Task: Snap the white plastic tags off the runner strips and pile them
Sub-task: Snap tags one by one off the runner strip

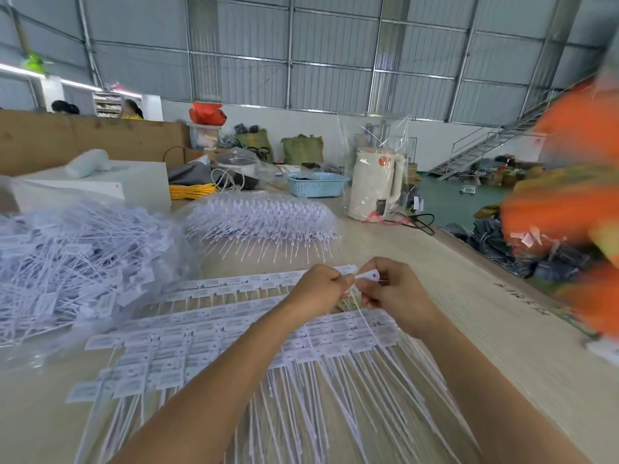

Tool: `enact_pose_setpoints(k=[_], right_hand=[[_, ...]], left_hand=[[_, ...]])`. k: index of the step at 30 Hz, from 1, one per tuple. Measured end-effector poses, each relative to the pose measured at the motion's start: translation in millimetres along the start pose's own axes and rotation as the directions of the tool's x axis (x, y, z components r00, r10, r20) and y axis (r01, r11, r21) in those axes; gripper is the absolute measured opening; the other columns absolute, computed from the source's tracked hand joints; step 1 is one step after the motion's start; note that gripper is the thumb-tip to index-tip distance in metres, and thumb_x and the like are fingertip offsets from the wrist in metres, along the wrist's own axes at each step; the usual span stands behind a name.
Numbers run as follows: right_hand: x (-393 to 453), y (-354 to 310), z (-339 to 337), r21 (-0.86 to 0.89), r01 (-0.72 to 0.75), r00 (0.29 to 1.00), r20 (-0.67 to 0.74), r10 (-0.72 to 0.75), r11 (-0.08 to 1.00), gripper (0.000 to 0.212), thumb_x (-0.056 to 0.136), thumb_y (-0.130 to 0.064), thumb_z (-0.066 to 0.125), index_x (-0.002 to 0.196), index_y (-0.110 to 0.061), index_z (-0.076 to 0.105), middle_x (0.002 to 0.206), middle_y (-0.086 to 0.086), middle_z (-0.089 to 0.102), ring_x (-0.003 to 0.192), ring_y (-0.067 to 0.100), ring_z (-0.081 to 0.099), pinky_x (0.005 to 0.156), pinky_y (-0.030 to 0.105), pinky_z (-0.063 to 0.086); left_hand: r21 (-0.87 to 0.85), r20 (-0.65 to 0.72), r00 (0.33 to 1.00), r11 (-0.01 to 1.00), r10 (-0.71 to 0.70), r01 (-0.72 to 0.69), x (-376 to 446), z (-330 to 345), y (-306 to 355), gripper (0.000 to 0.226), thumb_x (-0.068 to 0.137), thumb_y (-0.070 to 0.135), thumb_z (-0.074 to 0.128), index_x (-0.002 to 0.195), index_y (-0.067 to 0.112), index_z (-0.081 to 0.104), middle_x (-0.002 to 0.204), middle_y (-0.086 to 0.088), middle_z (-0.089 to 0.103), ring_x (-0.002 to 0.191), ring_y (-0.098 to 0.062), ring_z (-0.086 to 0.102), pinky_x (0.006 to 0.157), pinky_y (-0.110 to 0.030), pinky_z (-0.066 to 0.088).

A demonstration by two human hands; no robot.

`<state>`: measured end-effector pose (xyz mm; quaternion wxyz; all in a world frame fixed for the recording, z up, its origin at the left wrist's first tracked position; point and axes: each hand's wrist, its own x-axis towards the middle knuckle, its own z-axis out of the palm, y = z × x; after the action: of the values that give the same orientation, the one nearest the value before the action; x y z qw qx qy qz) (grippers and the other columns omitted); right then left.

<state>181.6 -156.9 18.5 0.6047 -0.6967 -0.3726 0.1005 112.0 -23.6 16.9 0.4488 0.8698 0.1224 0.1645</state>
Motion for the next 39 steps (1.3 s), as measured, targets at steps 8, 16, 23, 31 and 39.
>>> enact_pose_setpoints(k=[8,16,23,31,39], right_hand=[[-0.5,-2.1,2.8,-0.118,0.181,0.982,-0.028,-0.186,0.976,0.016,0.089,0.009,0.053,0.077,-0.001,0.057,0.052,-0.003,0.049,0.046,0.009,0.049,0.039,0.023,0.045],[-0.1,-20.8,-62.4,0.507,0.172,0.895,-0.439,0.081,0.845,0.014,0.091,-0.001,0.053,0.082,-0.010,0.056,0.071,0.002,0.054,0.049,0.005,0.051,0.039,0.012,0.040],[-4.5,-34.0,-26.1,0.612,-0.204,0.978,0.093,0.187,0.764,0.009,0.080,-0.006,0.059,0.083,-0.003,0.051,0.067,0.007,0.054,0.048,0.009,0.052,0.042,0.012,0.046],[-8.9,-9.2,23.1,0.077,-0.154,0.987,-0.025,0.156,0.985,0.011,0.089,-0.005,0.062,0.079,0.001,0.060,0.072,0.020,0.061,0.065,0.026,0.056,0.052,0.028,0.047],[-4.9,-7.7,15.5,0.191,-0.092,0.990,-0.084,0.109,0.977,0.014,0.089,0.001,0.059,0.076,-0.004,0.059,0.060,0.010,0.060,0.047,0.015,0.055,0.047,0.021,0.047]], left_hand=[[-0.371,0.155,0.986,0.922,-0.055,0.110,-9.9,-13.8,8.5,0.034,0.095,0.017,0.053,0.062,0.010,0.051,0.037,0.012,0.044,0.034,-0.002,0.039,0.042,-0.014,0.033],[-0.222,0.051,0.998,0.975,0.033,-0.021,-9.7,-35.3,-4.6,0.036,0.098,0.031,0.047,0.066,0.018,0.057,0.054,0.005,0.052,0.051,-0.008,0.048,0.056,-0.019,0.043],[0.030,0.184,0.983,0.999,0.017,-0.022,-10.4,-29.3,-4.9,0.018,0.096,0.007,0.047,0.092,0.020,0.058,0.074,0.003,0.054,0.054,-0.009,0.043,0.053,-0.022,0.037],[0.120,0.183,0.980,0.987,0.081,-0.104,-14.1,-21.9,-2.9,0.022,0.087,0.015,0.065,0.100,0.023,0.049,0.091,0.002,0.054,0.084,-0.016,0.054,0.073,-0.027,0.043],[0.160,0.182,0.983,0.987,-0.013,-0.017,-14.1,-29.6,-6.6,0.025,0.093,0.026,0.058,0.077,0.008,0.062,0.066,-0.002,0.060,0.060,-0.014,0.052,0.059,-0.024,0.036]])
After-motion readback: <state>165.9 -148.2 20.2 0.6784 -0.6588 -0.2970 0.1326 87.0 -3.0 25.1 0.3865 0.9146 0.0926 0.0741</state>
